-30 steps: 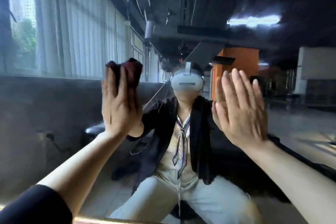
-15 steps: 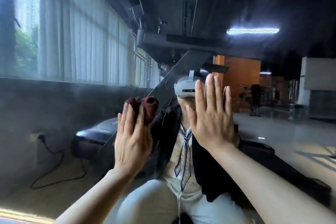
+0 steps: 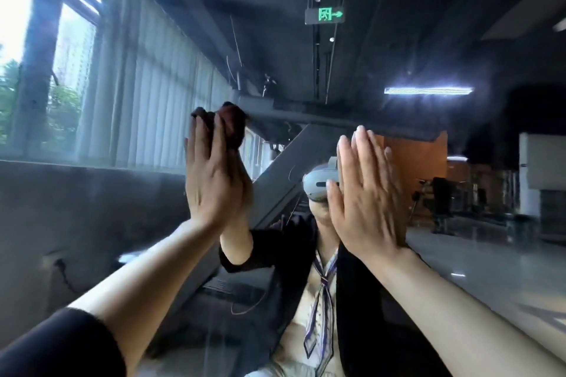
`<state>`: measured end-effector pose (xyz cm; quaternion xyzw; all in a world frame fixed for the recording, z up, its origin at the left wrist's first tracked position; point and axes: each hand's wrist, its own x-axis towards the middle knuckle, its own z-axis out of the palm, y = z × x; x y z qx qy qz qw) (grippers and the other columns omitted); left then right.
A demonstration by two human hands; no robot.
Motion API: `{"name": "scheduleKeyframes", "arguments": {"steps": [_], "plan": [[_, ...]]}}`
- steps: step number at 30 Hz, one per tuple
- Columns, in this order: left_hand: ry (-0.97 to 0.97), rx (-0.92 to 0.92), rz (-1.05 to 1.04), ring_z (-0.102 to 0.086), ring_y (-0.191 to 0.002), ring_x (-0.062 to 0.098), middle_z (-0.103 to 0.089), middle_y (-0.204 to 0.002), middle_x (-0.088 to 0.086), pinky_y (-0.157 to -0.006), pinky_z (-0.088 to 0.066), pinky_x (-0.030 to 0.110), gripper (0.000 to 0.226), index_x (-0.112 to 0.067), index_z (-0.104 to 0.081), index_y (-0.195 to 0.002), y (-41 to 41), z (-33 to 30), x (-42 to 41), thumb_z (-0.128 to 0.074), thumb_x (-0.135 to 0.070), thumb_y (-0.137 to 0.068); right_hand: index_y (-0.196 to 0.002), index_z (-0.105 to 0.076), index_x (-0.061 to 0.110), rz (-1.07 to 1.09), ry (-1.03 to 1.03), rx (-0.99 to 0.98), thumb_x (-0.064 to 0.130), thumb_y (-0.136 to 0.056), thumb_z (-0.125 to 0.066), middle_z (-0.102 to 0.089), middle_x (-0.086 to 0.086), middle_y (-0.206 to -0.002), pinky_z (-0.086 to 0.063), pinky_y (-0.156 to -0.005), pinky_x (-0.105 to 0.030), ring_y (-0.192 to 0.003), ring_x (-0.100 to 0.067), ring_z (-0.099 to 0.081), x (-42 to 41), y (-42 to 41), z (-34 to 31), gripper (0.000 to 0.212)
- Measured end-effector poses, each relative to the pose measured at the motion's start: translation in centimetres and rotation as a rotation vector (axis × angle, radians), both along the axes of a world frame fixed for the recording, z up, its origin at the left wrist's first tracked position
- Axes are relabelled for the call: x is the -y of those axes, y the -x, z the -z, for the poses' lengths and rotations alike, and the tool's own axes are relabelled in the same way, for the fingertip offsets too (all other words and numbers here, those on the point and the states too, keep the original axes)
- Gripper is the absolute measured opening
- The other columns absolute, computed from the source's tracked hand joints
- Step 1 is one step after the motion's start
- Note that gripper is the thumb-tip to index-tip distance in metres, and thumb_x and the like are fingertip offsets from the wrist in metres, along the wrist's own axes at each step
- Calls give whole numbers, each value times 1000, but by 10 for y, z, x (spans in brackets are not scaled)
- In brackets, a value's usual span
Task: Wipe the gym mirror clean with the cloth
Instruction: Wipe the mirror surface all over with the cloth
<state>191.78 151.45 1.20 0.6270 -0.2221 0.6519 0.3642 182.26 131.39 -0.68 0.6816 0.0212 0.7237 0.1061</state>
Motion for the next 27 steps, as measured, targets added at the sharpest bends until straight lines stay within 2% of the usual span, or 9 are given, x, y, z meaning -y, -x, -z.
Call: {"name": "scheduleKeyframes", "arguments": {"steps": [3,8,10,12,15,19,23,25,27], "plan": [[65,1,-13,-14,-152,35,-23,-161,22,-124,-10,45,65,-5,-31,-155,12,-44,30,-17,-29,-96,-156,-29,2,103,-32,-25,37,-103,-29,-21,-22,-163,-15,-124,-49,-152,-34,-20,1,-9,-5,63],[-414,332,-60,-25,-148,34,-34,-157,22,-122,-20,48,64,1,-41,-148,34,-42,87,-60,0,-87,-145,-47,-2,-111,-5,-20,22,-91,-41,-37,-18,-158,-22,-122,-44,-148,-30,-31,8,1,-6,59],[-413,318,-110,-27,-148,37,-32,-157,24,-123,-19,46,58,0,-41,-149,20,-58,63,-54,-5,-93,-141,-51,-3,-152,15,-10,23,-95,-43,-42,-19,-154,-28,-120,-44,-146,-31,-36,22,11,-11,54],[-217,172,-134,-23,-149,39,-27,-159,25,-125,-11,39,57,-1,-35,-152,6,-80,39,-40,-15,-97,-146,-45,-3,-22,-29,21,28,-97,-46,-37,-21,-157,-25,-121,-44,-147,-32,-33,41,20,-17,58],[-4,49,-91,-19,-149,40,-25,-159,26,-124,-12,45,61,0,-34,-152,12,-100,48,-31,-16,-94,-152,-33,-3,161,-132,41,36,-100,-36,-25,-22,-162,-22,-121,-52,-151,-34,-25,54,22,-22,66],[-208,241,-42,-29,-145,42,-37,-153,26,-122,-19,49,65,3,-43,-146,53,-92,127,-47,-10,-82,-151,-33,-6,119,-124,35,39,-101,-30,-26,-24,-161,-21,-121,-53,-150,-36,-25,51,20,-20,68],[-497,375,13,-27,-147,33,-37,-156,21,-123,-3,32,56,-1,-46,-146,74,-76,160,-50,-10,-90,-141,-48,-5,-137,-90,14,23,-89,-50,-41,-21,-154,-20,-121,-43,-147,-31,-32,61,35,-17,59],[-508,358,-16,-25,-149,33,-34,-157,22,-125,-6,36,59,0,-45,-146,65,-82,145,-49,-11,-89,-138,-52,-5,-105,-102,37,24,-92,-47,-44,-20,-151,-25,-121,-43,-145,-31,-35,76,49,-10,54],[-383,268,-8,-23,-149,37,-30,-157,25,-124,-13,47,61,2,-42,-148,61,-92,134,-38,-20,-91,-143,-47,-5,-11,-143,77,30,-99,-39,-41,-21,-154,-24,-121,-46,-146,-32,-33,96,61,1,56]]}}
